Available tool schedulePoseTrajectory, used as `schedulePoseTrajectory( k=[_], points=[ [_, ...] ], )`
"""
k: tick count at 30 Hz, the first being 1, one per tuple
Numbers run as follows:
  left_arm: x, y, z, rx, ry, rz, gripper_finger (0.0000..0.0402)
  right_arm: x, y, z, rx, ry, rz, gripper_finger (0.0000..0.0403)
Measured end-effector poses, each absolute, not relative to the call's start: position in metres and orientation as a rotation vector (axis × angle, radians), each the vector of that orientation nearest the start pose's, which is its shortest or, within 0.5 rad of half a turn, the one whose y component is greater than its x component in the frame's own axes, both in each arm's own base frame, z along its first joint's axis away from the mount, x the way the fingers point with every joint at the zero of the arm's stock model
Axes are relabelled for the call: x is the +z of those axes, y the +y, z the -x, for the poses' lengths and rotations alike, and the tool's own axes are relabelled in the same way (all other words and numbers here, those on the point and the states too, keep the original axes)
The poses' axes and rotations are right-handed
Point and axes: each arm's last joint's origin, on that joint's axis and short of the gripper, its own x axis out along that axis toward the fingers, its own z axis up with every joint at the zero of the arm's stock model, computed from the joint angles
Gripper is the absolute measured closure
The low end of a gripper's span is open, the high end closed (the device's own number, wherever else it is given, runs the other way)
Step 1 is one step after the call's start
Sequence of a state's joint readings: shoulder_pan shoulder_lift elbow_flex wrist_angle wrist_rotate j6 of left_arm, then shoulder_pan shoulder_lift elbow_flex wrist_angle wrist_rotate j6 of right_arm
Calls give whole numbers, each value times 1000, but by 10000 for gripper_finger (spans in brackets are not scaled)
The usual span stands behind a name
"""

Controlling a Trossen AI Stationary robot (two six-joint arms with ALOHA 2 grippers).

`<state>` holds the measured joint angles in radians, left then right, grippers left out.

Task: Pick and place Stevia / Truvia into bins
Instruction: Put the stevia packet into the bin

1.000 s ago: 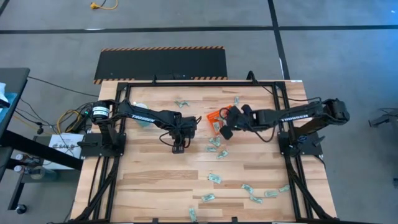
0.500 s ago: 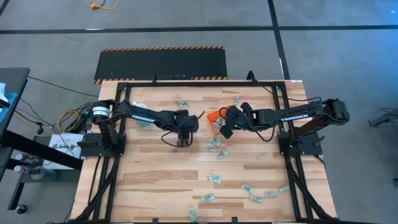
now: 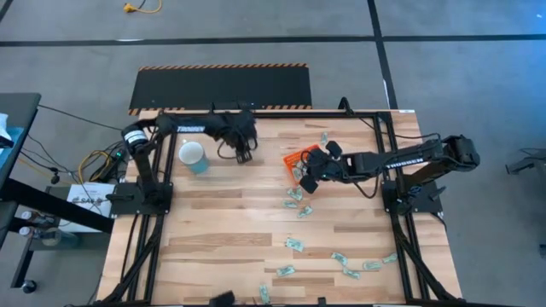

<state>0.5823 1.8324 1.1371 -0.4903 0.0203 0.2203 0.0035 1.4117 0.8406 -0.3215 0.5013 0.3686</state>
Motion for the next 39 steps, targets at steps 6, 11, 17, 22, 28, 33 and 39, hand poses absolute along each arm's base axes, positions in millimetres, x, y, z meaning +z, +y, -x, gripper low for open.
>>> schedulePoseTrajectory(
  k=[6,11,17,22,28,33,39],
  points=[
    [164,218,-284,379,1110,209,247,211,-10,-277,-597,757,-87,303],
    [160,218,-286,287,1104,174,246,211,-11,-277,-598,757,-87,303],
    [160,219,-288,263,1093,118,222,212,-11,-277,-611,745,-83,303],
    [159,220,-287,260,1133,14,173,213,-11,-279,-616,719,-88,303],
    [159,221,-285,227,1182,-105,142,214,-11,-280,-614,703,-93,303],
    [156,219,-284,194,1195,-144,145,215,-11,-280,-614,703,-93,303],
    [146,214,-277,117,1244,-216,156,215,-11,-280,-615,703,-93,303]
  ],
)
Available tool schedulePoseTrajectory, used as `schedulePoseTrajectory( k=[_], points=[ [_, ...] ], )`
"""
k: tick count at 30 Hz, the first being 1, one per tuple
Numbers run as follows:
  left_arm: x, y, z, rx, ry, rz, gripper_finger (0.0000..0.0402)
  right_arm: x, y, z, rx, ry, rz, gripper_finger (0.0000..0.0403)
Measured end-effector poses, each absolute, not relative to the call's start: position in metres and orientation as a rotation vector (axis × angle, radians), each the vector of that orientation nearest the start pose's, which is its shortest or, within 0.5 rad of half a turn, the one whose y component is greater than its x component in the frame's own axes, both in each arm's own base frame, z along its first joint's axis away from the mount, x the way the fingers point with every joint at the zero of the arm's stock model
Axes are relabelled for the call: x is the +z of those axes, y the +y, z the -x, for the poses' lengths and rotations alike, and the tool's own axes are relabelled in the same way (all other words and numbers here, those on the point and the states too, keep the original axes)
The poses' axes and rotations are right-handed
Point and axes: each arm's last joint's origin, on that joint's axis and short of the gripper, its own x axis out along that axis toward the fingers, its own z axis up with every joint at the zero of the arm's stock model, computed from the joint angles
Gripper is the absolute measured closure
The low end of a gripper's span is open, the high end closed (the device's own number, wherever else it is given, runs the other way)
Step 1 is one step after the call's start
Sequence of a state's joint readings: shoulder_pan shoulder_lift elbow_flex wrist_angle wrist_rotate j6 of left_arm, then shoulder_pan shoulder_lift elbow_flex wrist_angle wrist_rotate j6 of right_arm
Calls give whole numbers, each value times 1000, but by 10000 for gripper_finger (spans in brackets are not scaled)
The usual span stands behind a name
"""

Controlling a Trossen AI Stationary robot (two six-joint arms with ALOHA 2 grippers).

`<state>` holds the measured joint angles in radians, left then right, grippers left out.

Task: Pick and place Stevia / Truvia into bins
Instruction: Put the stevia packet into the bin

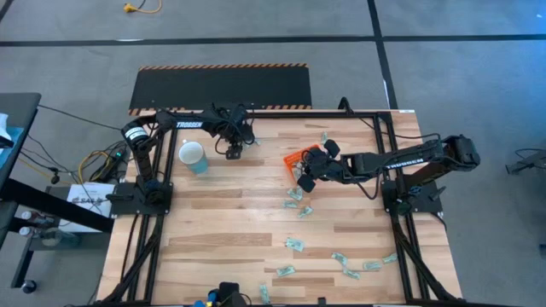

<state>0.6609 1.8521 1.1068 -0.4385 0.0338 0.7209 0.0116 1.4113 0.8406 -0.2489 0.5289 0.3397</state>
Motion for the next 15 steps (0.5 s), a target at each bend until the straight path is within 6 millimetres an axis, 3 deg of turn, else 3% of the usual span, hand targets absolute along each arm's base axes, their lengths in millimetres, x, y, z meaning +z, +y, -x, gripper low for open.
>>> schedulePoseTrajectory(
  k=[8,15],
  points=[
    [146,214,-278,103,1224,-205,181,215,-11,-280,-614,701,-94,303],
    [142,208,-271,62,1299,-128,241,215,-11,-280,-619,698,-93,303]
  ],
)
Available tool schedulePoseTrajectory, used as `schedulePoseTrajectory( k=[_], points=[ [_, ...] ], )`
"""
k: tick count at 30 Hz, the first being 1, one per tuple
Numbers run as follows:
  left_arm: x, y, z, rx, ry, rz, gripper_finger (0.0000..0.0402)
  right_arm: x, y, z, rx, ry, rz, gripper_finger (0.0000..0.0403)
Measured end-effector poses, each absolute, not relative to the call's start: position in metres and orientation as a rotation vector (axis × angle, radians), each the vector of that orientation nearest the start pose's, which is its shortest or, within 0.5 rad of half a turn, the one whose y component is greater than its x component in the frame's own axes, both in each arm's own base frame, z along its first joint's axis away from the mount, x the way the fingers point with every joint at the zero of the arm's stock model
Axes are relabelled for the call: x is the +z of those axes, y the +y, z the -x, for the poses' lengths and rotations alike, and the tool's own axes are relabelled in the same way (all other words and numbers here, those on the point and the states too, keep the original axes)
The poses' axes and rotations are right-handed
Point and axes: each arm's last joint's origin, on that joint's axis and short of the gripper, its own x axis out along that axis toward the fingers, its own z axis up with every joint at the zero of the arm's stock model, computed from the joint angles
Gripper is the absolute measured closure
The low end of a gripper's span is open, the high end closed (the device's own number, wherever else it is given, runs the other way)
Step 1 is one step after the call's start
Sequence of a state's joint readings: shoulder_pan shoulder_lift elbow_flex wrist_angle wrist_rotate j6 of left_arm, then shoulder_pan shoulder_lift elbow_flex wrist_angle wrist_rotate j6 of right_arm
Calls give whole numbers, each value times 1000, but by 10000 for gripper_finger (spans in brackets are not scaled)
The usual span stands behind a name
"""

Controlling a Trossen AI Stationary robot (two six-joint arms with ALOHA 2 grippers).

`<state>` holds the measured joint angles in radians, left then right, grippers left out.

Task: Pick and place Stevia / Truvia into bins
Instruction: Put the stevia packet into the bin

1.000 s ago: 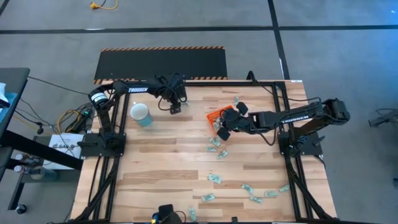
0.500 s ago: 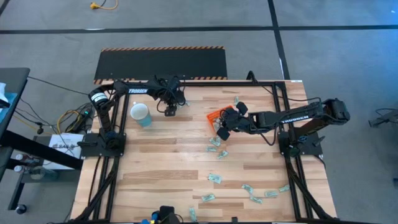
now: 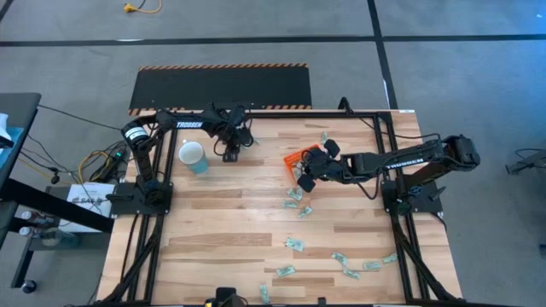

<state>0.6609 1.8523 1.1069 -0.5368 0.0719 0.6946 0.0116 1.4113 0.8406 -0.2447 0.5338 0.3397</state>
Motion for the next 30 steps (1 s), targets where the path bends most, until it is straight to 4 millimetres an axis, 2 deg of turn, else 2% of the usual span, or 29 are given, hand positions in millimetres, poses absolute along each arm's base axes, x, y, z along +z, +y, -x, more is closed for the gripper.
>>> schedulePoseTrajectory(
  k=[12,22,30],
  points=[
    [143,209,-272,112,1289,-82,393,215,-12,-280,-638,692,-83,303],
    [150,208,-272,160,1307,12,401,216,-13,-280,-682,683,-53,303],
    [184,192,-284,103,1201,-20,401,216,-13,-280,-682,683,-53,303]
  ],
)
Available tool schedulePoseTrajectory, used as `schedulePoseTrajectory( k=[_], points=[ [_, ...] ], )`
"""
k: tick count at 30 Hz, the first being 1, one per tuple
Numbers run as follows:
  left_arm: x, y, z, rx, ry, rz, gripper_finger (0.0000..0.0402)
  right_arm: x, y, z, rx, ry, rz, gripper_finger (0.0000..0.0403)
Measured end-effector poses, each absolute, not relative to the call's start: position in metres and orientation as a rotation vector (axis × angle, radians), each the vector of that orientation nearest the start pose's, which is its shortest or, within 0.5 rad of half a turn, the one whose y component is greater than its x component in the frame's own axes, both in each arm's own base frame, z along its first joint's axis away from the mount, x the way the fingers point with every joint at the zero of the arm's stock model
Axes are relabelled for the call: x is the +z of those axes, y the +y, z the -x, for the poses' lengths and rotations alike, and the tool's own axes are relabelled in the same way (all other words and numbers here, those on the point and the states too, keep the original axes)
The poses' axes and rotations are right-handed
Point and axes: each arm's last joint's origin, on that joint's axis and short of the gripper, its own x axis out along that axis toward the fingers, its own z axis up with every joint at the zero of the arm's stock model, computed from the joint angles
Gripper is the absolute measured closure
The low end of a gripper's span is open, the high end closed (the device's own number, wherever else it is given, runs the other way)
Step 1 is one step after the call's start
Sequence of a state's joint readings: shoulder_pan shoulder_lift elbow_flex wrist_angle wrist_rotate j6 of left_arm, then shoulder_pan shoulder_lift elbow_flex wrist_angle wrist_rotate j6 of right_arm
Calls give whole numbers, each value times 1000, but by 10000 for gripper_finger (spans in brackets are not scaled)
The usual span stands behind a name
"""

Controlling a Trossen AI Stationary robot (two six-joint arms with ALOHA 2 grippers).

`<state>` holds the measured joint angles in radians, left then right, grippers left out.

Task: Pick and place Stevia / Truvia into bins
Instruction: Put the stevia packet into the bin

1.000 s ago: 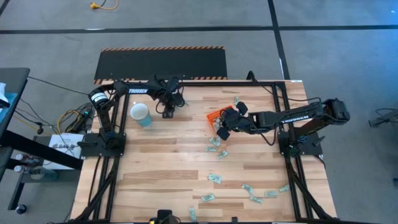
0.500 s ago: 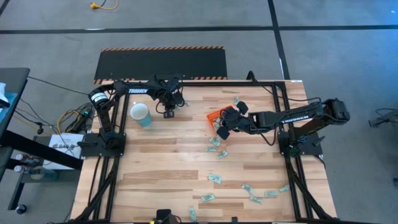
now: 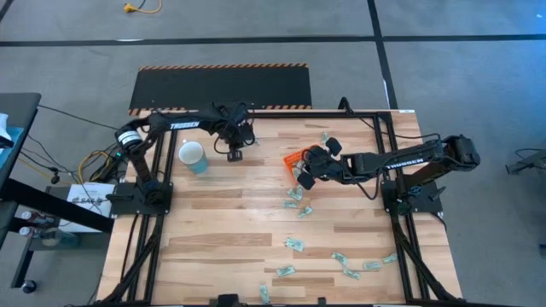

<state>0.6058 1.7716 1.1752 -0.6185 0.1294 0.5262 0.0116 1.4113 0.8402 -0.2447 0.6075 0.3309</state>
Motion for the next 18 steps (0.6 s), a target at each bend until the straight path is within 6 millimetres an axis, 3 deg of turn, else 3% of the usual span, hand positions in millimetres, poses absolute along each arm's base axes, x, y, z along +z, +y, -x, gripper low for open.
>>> schedulePoseTrajectory(
  k=[6,11,18],
  points=[
    [214,174,-295,67,1069,-69,401,216,-13,-279,-682,684,-50,303],
    [234,163,-320,-25,778,-21,401,216,-14,-279,-714,678,-33,303],
    [219,143,-360,-102,615,-38,401,220,-12,-275,-773,653,3,303]
  ],
)
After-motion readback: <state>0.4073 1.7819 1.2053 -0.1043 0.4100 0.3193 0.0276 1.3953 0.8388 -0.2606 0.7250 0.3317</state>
